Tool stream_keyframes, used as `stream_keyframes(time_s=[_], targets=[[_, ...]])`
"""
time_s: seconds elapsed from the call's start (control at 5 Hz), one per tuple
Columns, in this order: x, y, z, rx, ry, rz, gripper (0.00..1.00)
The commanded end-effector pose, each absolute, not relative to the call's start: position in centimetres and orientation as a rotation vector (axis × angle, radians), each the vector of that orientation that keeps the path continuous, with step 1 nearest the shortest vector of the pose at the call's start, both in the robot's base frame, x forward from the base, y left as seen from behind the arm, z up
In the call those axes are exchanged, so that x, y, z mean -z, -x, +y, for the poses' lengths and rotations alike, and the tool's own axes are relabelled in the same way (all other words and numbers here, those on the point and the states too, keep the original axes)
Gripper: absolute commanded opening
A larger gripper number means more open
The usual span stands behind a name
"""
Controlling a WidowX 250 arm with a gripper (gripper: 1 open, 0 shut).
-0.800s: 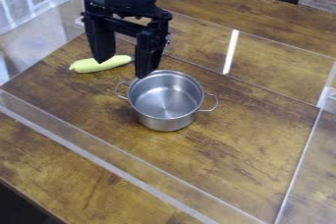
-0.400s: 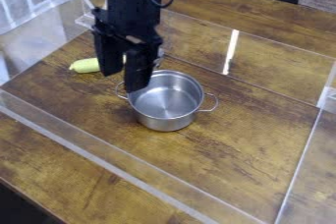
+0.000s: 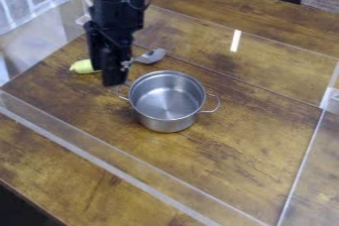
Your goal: Move the green spoon to the right
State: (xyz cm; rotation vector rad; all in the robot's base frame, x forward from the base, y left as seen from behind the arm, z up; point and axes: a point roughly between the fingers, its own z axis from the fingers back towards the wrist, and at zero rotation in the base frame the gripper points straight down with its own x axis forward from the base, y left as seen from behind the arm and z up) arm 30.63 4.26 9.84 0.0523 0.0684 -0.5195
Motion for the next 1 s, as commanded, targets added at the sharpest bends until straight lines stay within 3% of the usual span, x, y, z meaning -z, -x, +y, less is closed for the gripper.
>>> stream_keyframes(time_s=[0.0, 0.4, 0.8], targets=[[-11.0, -32.1, 5.6, 0.518, -0.092, 0.002, 0.0], [-11.0, -33.1, 7.7, 0.56, -0.109, -0.047, 0.0], [-7.7, -34.3, 7.8, 0.583, -0.115, -0.095, 0.0]])
